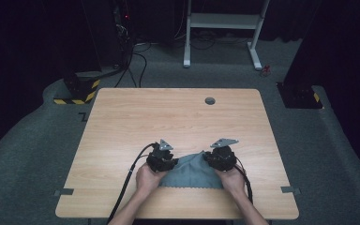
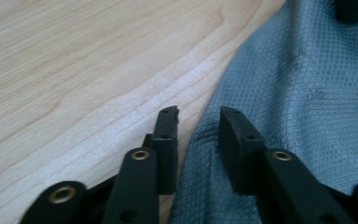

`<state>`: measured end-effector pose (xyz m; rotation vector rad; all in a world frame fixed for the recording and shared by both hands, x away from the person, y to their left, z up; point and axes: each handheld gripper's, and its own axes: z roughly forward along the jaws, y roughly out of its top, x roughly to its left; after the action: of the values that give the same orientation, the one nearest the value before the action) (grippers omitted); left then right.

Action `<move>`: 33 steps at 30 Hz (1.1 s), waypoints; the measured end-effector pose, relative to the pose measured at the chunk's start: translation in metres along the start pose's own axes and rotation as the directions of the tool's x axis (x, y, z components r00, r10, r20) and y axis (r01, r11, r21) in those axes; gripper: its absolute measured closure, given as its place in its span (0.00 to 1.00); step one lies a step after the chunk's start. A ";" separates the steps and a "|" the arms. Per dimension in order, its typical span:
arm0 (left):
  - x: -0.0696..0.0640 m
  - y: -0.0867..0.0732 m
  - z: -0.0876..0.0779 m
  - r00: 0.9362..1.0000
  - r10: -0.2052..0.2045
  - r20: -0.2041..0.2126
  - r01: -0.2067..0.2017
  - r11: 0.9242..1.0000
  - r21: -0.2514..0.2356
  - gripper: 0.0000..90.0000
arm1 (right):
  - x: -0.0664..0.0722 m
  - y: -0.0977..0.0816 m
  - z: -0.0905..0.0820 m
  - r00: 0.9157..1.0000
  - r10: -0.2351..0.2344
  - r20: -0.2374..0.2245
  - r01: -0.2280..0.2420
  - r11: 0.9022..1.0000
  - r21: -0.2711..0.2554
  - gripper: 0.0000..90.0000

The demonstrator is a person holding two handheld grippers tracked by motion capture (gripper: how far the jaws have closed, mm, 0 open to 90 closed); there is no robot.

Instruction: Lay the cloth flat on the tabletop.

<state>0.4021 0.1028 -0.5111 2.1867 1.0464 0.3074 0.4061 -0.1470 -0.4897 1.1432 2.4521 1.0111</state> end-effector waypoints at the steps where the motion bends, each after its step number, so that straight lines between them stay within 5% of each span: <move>1: -0.001 0.001 0.001 1.000 0.011 0.011 -0.011 1.000 0.007 0.80 | 0.000 -0.001 0.000 1.000 -0.012 0.001 0.012 1.000 -0.002 0.95; 2: -0.001 0.002 0.001 1.000 0.017 0.010 -0.017 1.000 0.008 0.89 | 0.001 -0.002 -0.001 1.000 -0.018 -0.005 0.018 1.000 -0.004 0.99; 6: -0.004 0.006 0.001 0.998 0.056 -0.001 -0.056 0.998 0.020 0.98 | 0.002 -0.003 -0.008 0.999 -0.041 0.006 0.041 0.999 -0.030 0.99; 10: -0.004 0.011 -0.014 0.998 0.047 -0.032 -0.050 0.995 -0.084 0.99 | 0.003 -0.002 -0.020 0.998 -0.059 0.032 0.061 0.996 -0.070 0.99; 15: -0.011 0.011 -0.040 0.993 0.093 -0.075 -0.105 0.978 -0.180 0.99 | 0.007 -0.005 -0.033 0.994 -0.092 0.051 0.097 0.988 -0.117 0.99; 21: -0.027 -0.021 -0.036 0.988 0.151 -0.027 -0.153 0.983 -0.105 0.98 | 0.025 -0.034 -0.032 0.985 -0.168 0.040 0.170 0.983 -0.073 0.98; 25: -0.033 -0.041 -0.029 0.991 0.133 0.024 -0.131 0.989 -0.074 0.98 | 0.032 -0.058 -0.023 0.981 -0.194 0.009 0.194 0.981 -0.011 0.96; 31: -0.033 -0.040 -0.034 0.990 0.122 0.064 -0.118 0.991 -0.070 0.92 | 0.031 -0.060 -0.031 0.985 -0.169 -0.022 0.168 0.985 -0.036 0.85; 33: -0.028 -0.037 -0.039 0.994 0.083 0.073 -0.075 0.992 -0.105 0.86 | 0.026 -0.052 -0.041 0.991 -0.136 -0.009 0.134 0.986 -0.097 0.83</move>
<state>0.3434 0.1169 -0.5047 2.1337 0.8836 0.3028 0.3390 -0.1713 -0.4941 0.9289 2.4260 1.0880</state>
